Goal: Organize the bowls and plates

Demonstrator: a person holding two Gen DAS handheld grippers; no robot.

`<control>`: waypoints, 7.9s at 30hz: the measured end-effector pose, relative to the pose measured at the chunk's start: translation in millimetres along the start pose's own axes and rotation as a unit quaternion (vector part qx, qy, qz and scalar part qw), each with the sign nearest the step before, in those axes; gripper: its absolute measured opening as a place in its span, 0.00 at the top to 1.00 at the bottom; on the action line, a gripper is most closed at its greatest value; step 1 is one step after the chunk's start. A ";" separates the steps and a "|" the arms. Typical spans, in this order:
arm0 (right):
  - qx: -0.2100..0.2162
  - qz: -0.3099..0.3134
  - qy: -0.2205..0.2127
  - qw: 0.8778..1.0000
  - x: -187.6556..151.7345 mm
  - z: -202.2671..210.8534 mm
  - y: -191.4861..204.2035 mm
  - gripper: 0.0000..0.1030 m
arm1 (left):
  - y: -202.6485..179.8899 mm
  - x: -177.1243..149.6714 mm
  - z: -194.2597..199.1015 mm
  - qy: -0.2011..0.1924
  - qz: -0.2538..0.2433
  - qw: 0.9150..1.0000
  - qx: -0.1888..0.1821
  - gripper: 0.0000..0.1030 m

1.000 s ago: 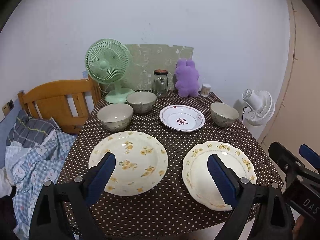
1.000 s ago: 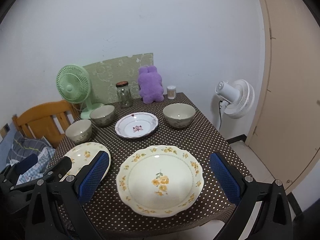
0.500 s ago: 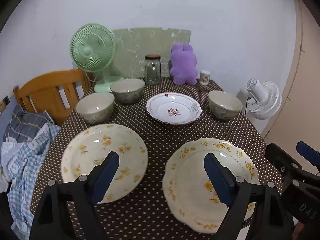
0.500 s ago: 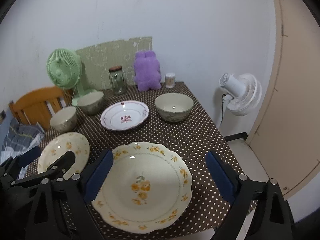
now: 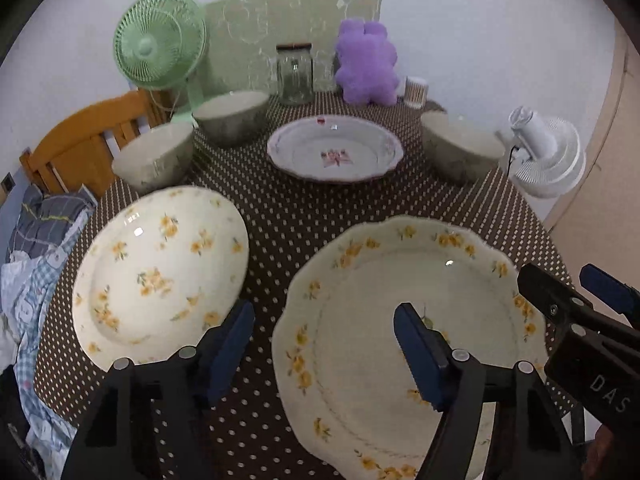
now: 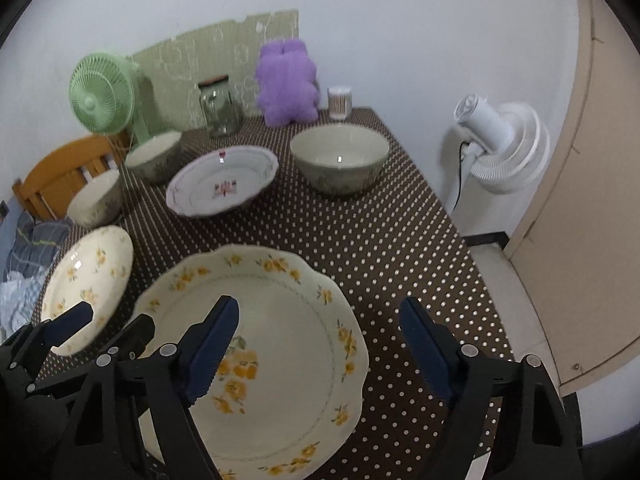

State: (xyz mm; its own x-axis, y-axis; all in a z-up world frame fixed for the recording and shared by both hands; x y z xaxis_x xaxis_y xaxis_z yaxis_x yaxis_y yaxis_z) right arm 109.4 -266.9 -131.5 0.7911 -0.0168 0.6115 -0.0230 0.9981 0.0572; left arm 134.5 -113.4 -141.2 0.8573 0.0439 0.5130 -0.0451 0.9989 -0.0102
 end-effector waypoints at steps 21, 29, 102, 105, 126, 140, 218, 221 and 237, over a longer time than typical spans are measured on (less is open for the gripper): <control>0.002 -0.005 0.131 0.991 -20.9 -71.6 -8.5 0.48 | -4.5 -5.2 -40.2 0.058 -0.003 0.997 0.042 0.33; 0.003 0.000 0.137 0.991 -0.8 -80.9 -5.3 0.48 | -3.1 7.0 -48.1 0.069 0.000 0.997 0.043 0.33; 0.005 0.011 0.047 0.999 33.8 -41.4 205.0 0.24 | 194.0 42.1 -17.9 0.030 -0.009 0.999 0.017 0.11; 0.008 0.019 0.050 0.999 32.7 -50.6 218.6 0.24 | 204.5 40.3 -25.8 0.036 -0.009 0.999 0.020 0.11; -0.013 0.018 0.087 0.996 27.2 -104.3 249.7 0.33 | 227.7 39.3 -71.0 0.080 -0.012 0.997 0.012 0.26; -0.032 0.031 0.120 0.992 19.6 -121.5 247.1 0.41 | 230.3 40.3 -77.4 0.089 0.005 0.996 0.028 0.35; -0.060 -0.007 0.109 0.992 26.8 -46.5 34.2 0.41 | 13.8 29.7 -26.5 0.094 -0.049 0.994 -0.006 0.36; -0.064 -0.010 0.112 0.992 24.2 -48.3 22.7 0.41 | 2.1 27.5 -29.4 0.097 -0.051 0.994 -0.009 0.36; -0.068 -0.016 0.138 0.988 17.9 -67.5 -13.7 0.41 | -31.5 22.1 -48.6 0.113 -0.051 0.992 -0.002 0.35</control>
State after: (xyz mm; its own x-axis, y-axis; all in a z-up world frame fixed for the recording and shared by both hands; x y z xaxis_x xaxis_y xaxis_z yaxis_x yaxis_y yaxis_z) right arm 165.1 -276.8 -174.6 0.9268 -0.0509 0.3722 0.0725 0.9964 -0.0440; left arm 179.9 -143.2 -171.3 0.9506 -0.0551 0.3055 0.0486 0.9984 0.0286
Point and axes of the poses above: each gripper's, at about its wrist camera, not at the fingertips, and z roughly against the way its jaws point, y to its left, x to its top, the point moved 5 cm from there along -z, roughly the way its jaws point, and after that the axes turned 7 degrees about y, right-handed, at the moved point
